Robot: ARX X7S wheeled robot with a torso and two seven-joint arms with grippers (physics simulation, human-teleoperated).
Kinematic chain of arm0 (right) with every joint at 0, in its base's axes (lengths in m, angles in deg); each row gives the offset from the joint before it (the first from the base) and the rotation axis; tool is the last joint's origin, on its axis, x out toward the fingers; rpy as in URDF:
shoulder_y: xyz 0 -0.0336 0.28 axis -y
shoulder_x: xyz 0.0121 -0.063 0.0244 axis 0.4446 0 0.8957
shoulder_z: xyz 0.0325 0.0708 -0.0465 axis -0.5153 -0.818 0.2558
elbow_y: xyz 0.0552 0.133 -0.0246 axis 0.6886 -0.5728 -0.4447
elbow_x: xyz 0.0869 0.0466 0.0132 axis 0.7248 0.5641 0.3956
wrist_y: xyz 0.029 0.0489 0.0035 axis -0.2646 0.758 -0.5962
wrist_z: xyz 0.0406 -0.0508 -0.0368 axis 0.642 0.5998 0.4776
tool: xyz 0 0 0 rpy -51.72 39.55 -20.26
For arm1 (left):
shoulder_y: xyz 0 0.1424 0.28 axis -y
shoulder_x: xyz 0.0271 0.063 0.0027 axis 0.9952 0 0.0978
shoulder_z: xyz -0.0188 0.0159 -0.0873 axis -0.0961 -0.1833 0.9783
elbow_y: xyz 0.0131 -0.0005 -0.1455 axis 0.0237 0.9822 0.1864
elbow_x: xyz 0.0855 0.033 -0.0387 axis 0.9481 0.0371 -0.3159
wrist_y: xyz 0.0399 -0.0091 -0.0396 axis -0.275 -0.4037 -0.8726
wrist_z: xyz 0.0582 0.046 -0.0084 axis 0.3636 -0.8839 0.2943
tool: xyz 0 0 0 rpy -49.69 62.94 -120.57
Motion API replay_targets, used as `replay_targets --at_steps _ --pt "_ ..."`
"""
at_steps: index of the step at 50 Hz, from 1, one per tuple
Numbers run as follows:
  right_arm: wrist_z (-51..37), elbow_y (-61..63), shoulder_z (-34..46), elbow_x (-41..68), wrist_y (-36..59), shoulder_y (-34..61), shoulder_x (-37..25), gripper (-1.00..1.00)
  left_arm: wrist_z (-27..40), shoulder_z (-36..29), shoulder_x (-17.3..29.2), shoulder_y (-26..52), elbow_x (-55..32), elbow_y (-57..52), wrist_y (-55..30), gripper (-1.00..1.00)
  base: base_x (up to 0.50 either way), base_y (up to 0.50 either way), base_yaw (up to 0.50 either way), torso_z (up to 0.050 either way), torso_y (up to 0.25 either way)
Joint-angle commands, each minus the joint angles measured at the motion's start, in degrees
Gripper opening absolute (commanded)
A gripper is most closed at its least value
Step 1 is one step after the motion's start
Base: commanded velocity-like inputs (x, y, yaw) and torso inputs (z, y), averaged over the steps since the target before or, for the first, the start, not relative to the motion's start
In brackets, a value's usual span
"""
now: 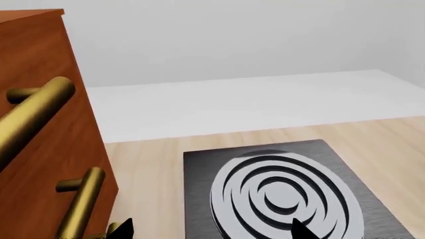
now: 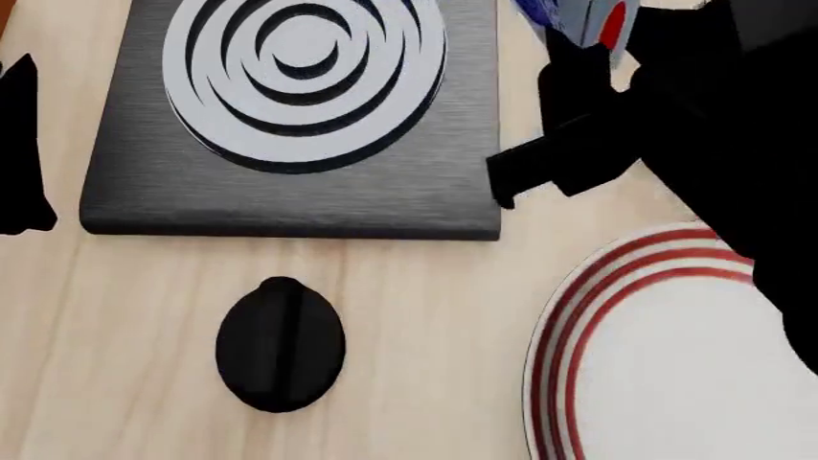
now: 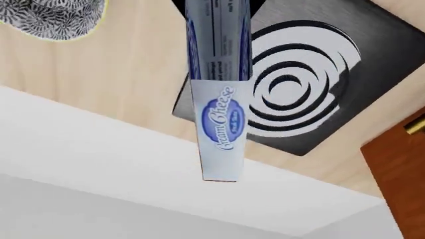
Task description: Pick up the cream cheese and put it in the bowl.
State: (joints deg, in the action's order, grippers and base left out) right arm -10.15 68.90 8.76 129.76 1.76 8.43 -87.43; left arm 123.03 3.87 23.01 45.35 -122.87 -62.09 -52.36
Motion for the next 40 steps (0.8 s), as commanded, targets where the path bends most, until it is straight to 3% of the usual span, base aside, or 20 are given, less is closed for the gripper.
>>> replay_targets --at_steps 1,6,20,40 --pt "-4.4 -13.1 2.6 -2.8 1.2 9.9 -2.8 -1.00 -0.7 -0.3 0.4 -1.1 0.6 -0.7 1.0 1.00 0.00 0.00 0.00 0.000 0.000" --pt "-7.8 -19.1 0.9 -1.3 4.8 12.5 -3.5 -1.00 -0.9 -0.5 0.3 -0.8 1.1 0.2 1.4 1.00 0.00 0.00 0.00 0.000 0.000" --pt "-21.8 -27.4 10.6 11.1 4.5 13.7 -11.9 -1.00 -1.1 -1.5 -0.1 -1.0 1.4 0.3 2.0 1.00 0.00 0.00 0.00 0.000 0.001" --pt "-26.6 -29.8 18.1 19.8 3.8 16.2 -16.0 -1.00 -1.3 -2.1 0.3 -1.6 2.2 0.6 2.8 1.00 0.00 0.00 0.00 0.000 0.000"
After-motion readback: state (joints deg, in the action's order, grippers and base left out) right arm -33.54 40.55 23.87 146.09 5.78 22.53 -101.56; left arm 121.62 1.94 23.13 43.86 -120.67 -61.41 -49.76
